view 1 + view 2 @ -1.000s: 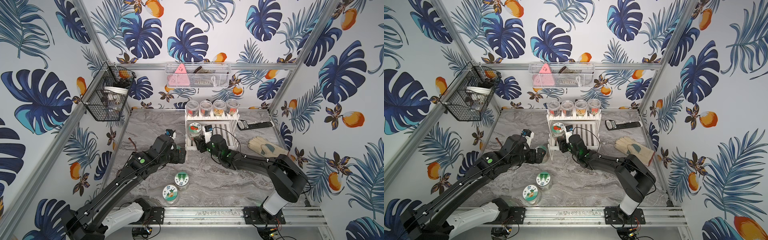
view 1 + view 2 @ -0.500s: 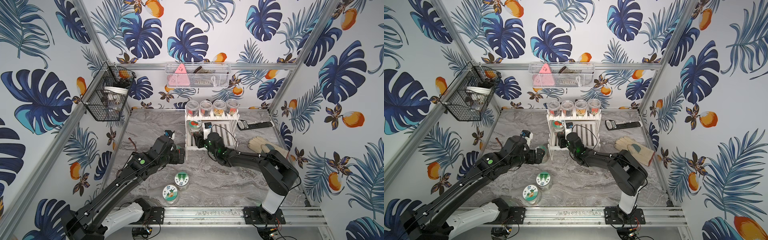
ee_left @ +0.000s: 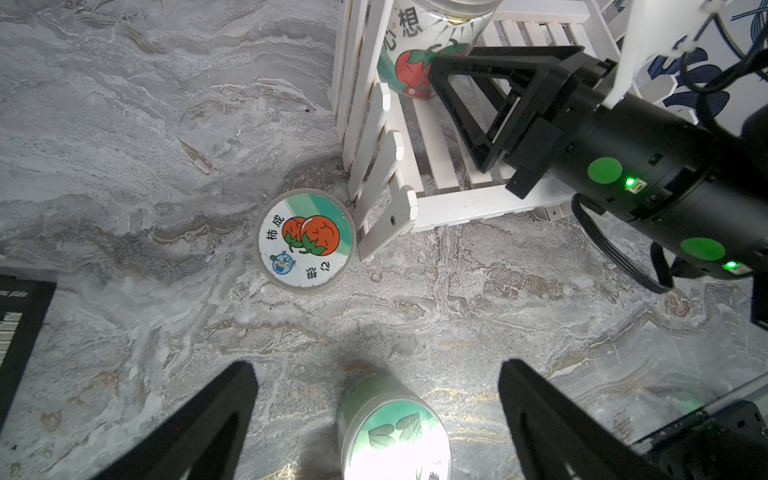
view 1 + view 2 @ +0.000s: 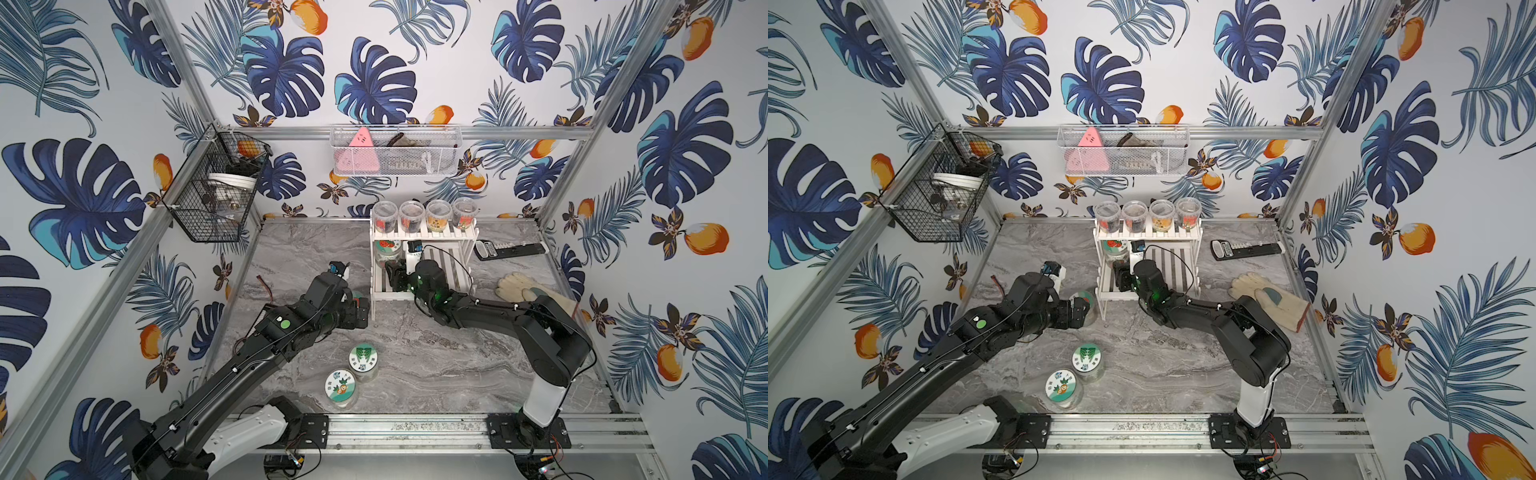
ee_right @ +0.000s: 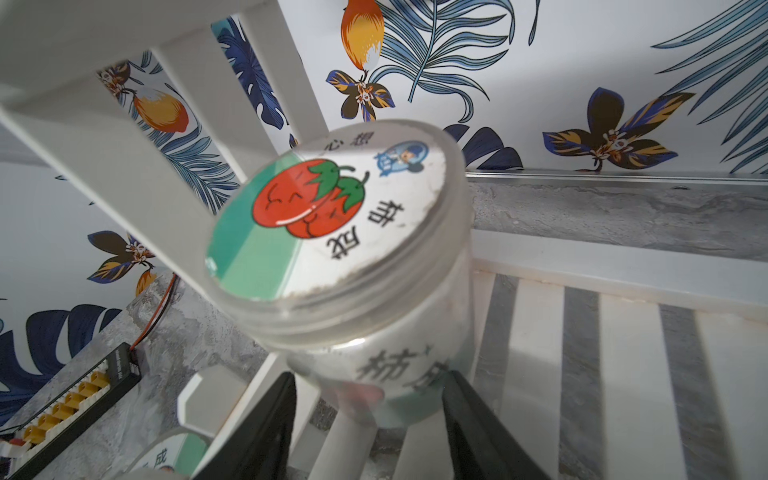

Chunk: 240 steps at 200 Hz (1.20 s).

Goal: Place the seed container on the shelf
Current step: Place the seed jar on the shelf.

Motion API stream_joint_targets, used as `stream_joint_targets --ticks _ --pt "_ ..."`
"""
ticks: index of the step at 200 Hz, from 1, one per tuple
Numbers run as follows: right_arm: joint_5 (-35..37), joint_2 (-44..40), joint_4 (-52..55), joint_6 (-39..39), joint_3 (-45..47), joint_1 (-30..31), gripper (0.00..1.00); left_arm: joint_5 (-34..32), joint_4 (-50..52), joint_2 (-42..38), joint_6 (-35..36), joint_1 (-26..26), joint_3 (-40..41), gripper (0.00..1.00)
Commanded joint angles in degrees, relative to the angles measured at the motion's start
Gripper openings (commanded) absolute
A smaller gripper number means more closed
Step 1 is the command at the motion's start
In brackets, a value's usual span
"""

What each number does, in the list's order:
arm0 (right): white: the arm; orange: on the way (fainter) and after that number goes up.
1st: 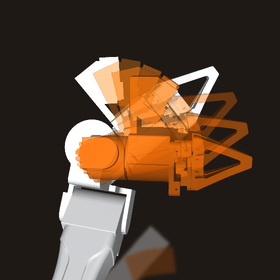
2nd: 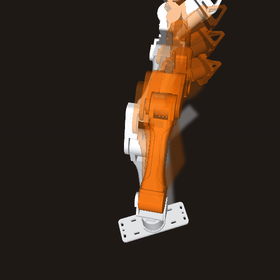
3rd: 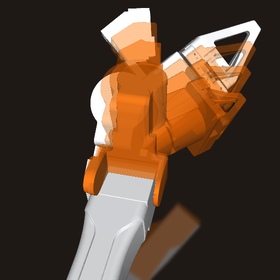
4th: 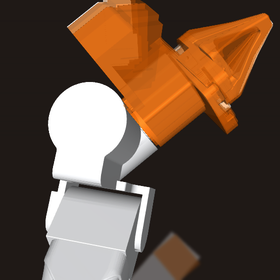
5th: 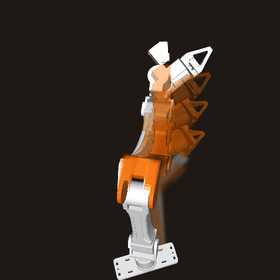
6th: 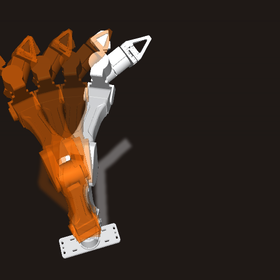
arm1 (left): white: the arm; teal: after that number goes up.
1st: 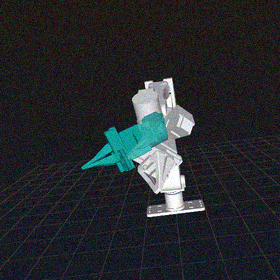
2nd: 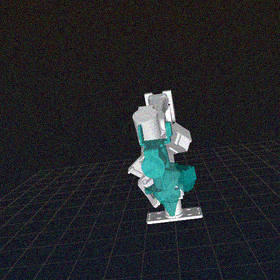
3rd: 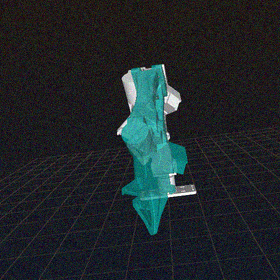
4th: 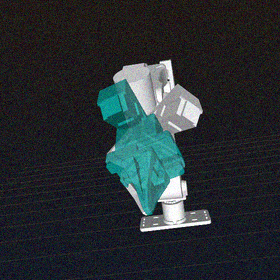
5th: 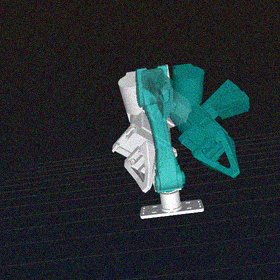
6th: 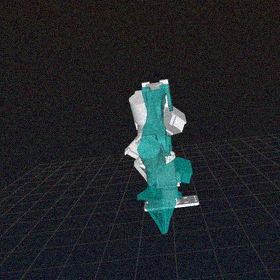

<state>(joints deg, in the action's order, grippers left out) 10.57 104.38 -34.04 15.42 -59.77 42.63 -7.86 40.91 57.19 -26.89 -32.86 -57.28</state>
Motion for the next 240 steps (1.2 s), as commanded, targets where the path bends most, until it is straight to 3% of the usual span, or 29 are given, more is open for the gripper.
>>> stream_joint_targets --ticks 1,64,113,163,196,217,240 --pt "-0.20 0.30 0.15 0.36 -0.94 -0.14 0.60 -0.23 0.23 -0.41 -0.24 0.09 0.37 0.99" --pt "-0.14 -0.61 0.73 0.92 -0.31 -0.18 0.64 -0.23 0.32 -0.42 0.00 0.16 0.67 0.99" --pt "-3.96 -6.21 0.77 -0.01 3.56 -0.09 0.72 0.62 -0.04 -0.58 0.17 0.11 1.54 0.99" --pt "-10.69 -16.82 3.59 0.37 12.08 0.10 0.78 8.66 0.68 -2.21 2.96 0.12 4.13 0.98" --pt "-14.09 -26.39 10.13 0.12 17.64 0.34 0.81 3.54 7.71 -3.14 -2.63 -0.02 5.35 0.96" --pt "-15.92 -31.71 15.65 1.06 19.69 0.52 0.82 4.73 8.59 -5.15 -5.83 -0.84 7.91 0.95" --pt "-17.17 -35.86 23.19 3.36 20.96 1.34 0.85 -1.96 11.76 -4.67 -9.11 -7.22 8.51 0.99"
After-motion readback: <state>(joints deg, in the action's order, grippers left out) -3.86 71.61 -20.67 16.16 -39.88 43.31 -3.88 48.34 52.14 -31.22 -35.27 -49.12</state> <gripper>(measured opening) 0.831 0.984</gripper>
